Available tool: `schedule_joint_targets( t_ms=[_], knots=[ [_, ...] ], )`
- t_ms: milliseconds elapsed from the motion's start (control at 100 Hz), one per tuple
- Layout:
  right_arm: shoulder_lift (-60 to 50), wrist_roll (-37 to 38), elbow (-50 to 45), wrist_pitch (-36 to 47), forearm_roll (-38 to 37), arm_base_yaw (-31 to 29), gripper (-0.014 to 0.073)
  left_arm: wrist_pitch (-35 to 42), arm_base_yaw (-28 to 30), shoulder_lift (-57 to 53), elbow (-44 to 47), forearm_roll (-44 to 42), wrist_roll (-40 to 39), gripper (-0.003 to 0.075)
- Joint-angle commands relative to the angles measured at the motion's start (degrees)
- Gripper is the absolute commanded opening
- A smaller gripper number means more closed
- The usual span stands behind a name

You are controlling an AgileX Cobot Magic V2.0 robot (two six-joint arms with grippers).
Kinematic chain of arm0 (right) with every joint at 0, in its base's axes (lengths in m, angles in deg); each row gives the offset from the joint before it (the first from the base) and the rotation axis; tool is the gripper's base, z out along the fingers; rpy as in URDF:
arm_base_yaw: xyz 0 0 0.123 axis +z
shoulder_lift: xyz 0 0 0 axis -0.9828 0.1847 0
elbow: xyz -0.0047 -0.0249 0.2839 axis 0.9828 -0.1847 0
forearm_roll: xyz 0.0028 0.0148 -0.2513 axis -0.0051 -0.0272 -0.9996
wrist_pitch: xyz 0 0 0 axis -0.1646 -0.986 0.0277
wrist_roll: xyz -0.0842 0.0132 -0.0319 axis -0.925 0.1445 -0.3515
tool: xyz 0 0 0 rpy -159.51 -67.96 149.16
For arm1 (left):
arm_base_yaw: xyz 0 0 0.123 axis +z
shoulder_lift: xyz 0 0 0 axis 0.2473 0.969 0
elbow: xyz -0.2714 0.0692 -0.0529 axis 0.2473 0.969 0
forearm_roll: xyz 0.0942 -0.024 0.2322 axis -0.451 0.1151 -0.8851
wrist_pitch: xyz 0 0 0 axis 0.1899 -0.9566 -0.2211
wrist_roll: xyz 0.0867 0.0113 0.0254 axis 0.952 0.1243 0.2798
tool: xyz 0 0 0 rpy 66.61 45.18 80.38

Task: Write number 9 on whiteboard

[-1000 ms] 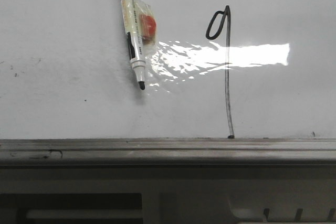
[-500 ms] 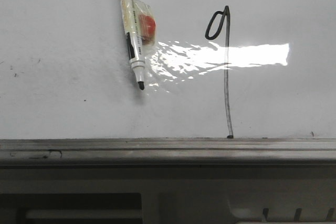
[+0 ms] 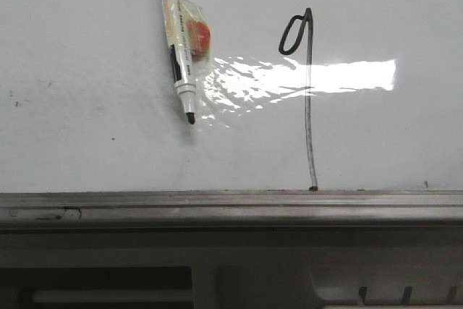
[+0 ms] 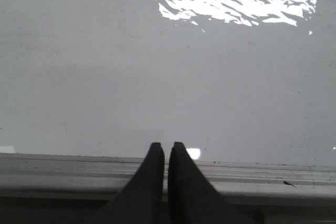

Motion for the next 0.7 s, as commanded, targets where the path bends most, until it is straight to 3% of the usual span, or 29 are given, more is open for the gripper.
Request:
schedule_joint_targets(
  t_ms=[0, 220, 690],
  knots=[
    [-2.99, 2.8, -1.5, -4.09, -3.23, -3.42, -0.0045, 2.27, 0.14, -1.64, 1.72, 0.56, -0.6, -0.0018],
    [-4.09, 2.8, -1.5, -17.5, -3.12, -3.98, -0.0045, 2.27, 0.14, -1.64, 1.72, 0.56, -0.6, -0.0018],
    [-4.31, 2.8, -1.5, -16.74, -3.12, -3.98, -0.0045, 2.27, 0.14, -1.64, 1.72, 0.56, -0.6, -0.0018]
  ],
)
